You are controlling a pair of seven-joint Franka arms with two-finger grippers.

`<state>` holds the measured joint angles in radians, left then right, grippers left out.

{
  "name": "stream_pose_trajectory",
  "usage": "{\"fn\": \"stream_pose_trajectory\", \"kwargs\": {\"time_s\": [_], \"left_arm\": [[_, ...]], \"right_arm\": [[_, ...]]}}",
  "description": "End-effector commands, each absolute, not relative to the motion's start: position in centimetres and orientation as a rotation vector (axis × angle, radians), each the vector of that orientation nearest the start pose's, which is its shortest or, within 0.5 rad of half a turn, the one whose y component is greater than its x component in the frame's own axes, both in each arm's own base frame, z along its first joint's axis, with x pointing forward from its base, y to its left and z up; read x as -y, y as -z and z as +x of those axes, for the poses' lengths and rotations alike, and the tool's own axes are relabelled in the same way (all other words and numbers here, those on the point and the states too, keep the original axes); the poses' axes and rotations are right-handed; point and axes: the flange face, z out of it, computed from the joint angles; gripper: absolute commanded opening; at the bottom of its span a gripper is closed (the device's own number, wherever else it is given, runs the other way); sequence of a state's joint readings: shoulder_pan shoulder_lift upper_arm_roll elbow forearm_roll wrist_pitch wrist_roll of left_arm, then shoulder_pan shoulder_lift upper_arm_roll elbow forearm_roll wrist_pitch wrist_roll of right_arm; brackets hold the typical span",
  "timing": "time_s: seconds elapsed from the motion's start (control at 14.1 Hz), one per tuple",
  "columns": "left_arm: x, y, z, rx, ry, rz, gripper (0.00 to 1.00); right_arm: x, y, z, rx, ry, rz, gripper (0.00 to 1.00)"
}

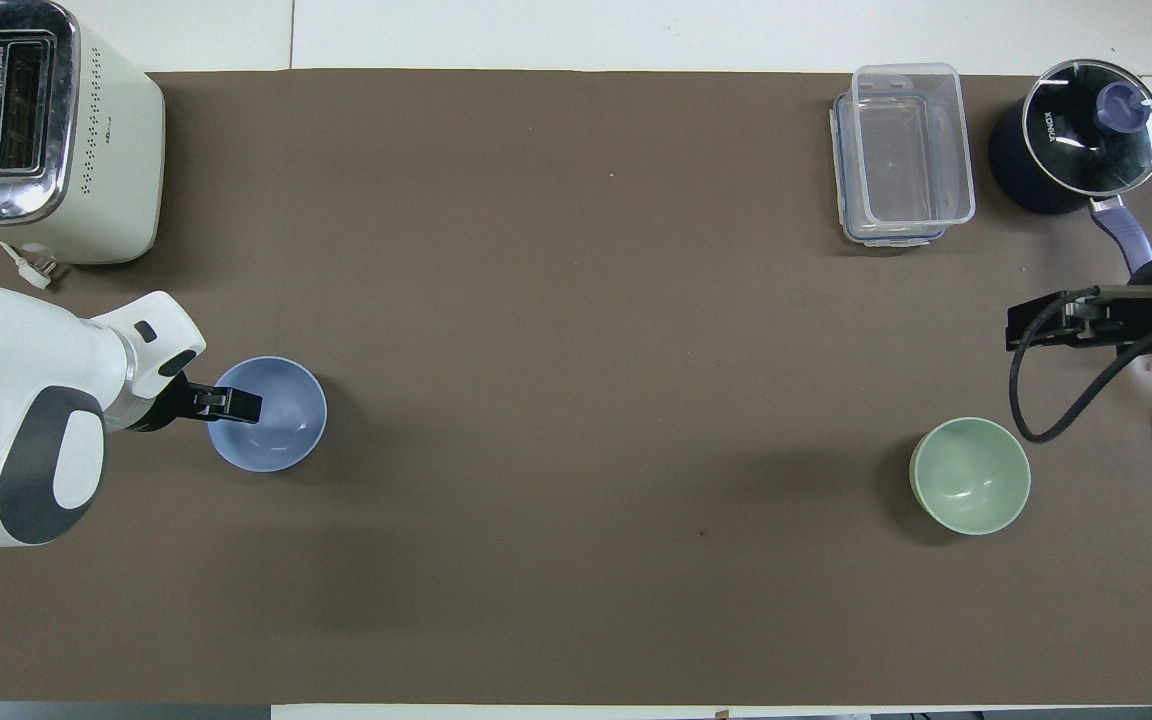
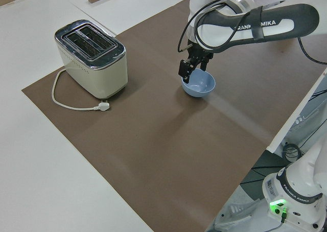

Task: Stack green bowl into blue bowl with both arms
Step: 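Grasp the blue bowl with the left gripper while the right gripper reaches the green bowl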

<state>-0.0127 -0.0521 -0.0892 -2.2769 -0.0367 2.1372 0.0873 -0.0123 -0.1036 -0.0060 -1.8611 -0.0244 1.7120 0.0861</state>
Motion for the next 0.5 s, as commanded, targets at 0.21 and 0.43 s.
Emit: {"fn": "stream_pose_trajectory", "kwargs": {"time_s": [0.21, 0.43], "left_arm": [[4.5, -34.5, 50.0, -0.331, -0.084, -3.134, 0.78], [4.5, -34.0, 50.2, -0.334, -0.072, -3.132, 0.68]], "right_arm": [[4.2, -46.6, 44.8, -0.143, 0.017, -3.144, 1.0], [6.3, -42.8, 43.9, -0.135, 0.009, -3.144, 1.0]]}}
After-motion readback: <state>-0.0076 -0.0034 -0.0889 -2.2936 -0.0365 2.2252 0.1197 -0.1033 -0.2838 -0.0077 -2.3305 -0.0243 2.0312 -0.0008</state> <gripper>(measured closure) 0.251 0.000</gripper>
